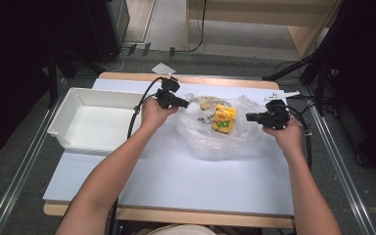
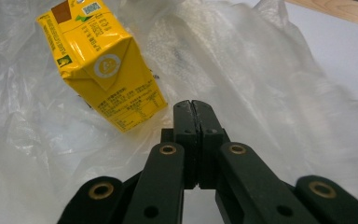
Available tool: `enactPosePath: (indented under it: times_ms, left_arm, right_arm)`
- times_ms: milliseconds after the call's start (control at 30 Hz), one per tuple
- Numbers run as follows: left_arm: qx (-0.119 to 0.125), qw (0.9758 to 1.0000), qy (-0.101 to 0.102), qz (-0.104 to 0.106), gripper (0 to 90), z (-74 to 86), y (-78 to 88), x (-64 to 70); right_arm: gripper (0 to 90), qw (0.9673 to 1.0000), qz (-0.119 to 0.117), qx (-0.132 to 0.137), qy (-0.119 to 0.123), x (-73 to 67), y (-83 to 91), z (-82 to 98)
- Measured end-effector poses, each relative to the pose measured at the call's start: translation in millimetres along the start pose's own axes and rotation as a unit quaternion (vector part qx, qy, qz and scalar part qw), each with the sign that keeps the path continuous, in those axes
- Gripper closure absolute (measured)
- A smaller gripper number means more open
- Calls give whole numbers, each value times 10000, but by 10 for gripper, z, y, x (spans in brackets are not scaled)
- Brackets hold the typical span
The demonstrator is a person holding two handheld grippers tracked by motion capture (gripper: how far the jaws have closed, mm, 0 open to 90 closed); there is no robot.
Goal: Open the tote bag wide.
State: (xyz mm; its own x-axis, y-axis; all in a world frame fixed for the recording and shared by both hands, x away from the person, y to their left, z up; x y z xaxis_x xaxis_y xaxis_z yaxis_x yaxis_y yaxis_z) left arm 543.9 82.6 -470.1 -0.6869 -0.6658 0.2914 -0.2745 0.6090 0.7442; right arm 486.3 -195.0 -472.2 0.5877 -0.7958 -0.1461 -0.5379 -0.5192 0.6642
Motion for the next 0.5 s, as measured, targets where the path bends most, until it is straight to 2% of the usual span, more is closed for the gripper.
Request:
enactPosePath:
  times_ms: [167,333,500]
  left_arm:
    - [-11,10000,15,-27,809,37,-64,23]
    - [-60,10000,-3,-50,811,55,-129,42]
    - [25,9999,38,-92,814,72,-171,25]
  right_arm:
    - [900,9999,-75,-151,34,-56,-79,30]
    - [900,9997,37,-234,33,-52,-184,80]
    - [900,9995,195,-240,-63,5,-255,149]
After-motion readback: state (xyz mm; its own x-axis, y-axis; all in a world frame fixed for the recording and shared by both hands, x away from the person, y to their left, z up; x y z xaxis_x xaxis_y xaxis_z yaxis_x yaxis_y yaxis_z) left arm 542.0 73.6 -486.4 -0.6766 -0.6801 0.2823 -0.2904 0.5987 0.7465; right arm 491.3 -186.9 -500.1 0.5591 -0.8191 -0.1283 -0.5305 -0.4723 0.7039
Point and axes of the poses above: each handheld gripper's, and its own axes: y roughly backward along the jaws, z roughly out of its underside, x roughly to its right, the point moved 8 cm from there along -y, roughly forward along the jaws, and after that the axes turned 7 degrees about z, right-handed, at the moved point
